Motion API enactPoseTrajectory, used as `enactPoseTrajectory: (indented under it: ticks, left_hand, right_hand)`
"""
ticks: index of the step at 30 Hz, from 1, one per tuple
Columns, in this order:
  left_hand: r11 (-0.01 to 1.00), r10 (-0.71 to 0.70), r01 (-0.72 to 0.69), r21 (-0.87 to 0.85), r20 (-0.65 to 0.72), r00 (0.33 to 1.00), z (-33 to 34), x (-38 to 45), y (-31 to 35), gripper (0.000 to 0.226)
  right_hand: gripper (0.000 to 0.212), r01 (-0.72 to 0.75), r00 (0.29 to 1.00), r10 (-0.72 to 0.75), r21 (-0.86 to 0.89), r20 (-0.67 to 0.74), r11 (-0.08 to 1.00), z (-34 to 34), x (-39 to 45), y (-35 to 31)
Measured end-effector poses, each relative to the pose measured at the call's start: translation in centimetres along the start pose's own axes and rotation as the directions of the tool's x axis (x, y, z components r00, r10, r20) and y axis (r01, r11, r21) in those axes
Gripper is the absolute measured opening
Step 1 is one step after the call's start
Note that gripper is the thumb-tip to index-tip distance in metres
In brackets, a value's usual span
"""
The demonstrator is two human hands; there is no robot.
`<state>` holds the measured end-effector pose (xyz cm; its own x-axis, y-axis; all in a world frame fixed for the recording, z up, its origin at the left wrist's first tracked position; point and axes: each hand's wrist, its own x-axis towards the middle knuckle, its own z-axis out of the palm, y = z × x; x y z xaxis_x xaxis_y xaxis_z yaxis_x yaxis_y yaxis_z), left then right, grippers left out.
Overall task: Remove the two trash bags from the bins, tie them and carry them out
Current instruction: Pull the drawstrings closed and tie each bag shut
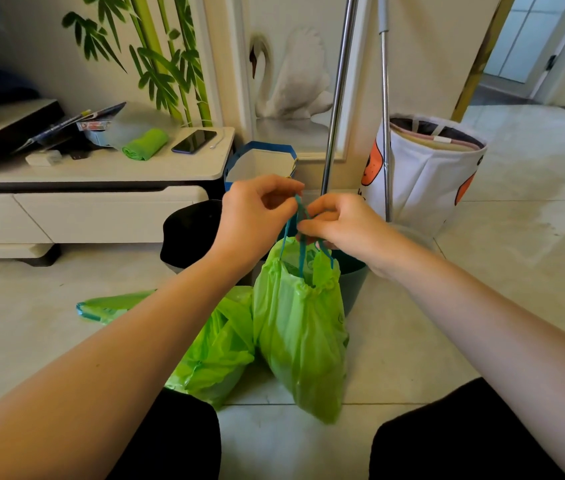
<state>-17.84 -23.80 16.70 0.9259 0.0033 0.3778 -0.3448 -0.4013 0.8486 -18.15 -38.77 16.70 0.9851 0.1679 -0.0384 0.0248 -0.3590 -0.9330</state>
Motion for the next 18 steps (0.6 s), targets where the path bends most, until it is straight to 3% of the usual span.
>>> enactPoseTrajectory:
  ticks: [5, 8, 10, 12, 13, 15, 18]
  left_hand:
    - [0.999, -0.039, 0.039, 0.015, 0.038, 0.998, 0.2, -0.1, -0.9, 0.035]
    - [0.967, -0.150, 0.107, 0.233, 0.176, 0.973, 0.7, -0.1, -2.7, 0.052]
    - [0.915, -0.275, 0.112, 0.389, 0.394, 0.877, 1.2, -0.6, -4.0, 0.073]
    - [0.903, -0.340, 0.090, 0.419, 0.574, 0.745, 2.1, -1.5, -4.8, 0.096]
    - [0.912, -0.332, 0.076, 0.403, 0.616, 0.714, 2.7, -1.8, -5.2, 0.105]
    - [0.937, -0.280, 0.066, 0.343, 0.624, 0.730, 3.7, -2.2, -5.7, 0.113]
    - [0.958, -0.203, 0.060, 0.279, 0.517, 0.832, 5.0, -2.8, -5.9, 0.101]
  right_hand:
    - [0.015, -0.056, 0.997, 0.060, 0.087, -0.044, 0.995, -0.4, 0.0, -0.3]
    - [0.012, -0.043, 0.997, 0.052, 0.138, -0.060, 0.990, -1.0, -0.3, -0.6]
    - [0.014, -0.007, 0.998, 0.016, 0.137, -0.061, 0.990, -1.3, -0.6, -1.0]
    - [0.016, 0.047, 0.997, -0.037, 0.158, -0.068, 0.986, -1.3, -0.9, -1.4]
    - [0.019, 0.076, 0.995, -0.064, 0.172, -0.076, 0.982, -1.2, -1.0, -1.6]
    - [0.021, 0.130, 0.989, -0.112, 0.215, -0.095, 0.968, -0.9, -1.2, -1.9]
    - [0.015, 0.177, 0.982, -0.154, 0.253, -0.109, 0.951, -0.9, -1.2, -2.1]
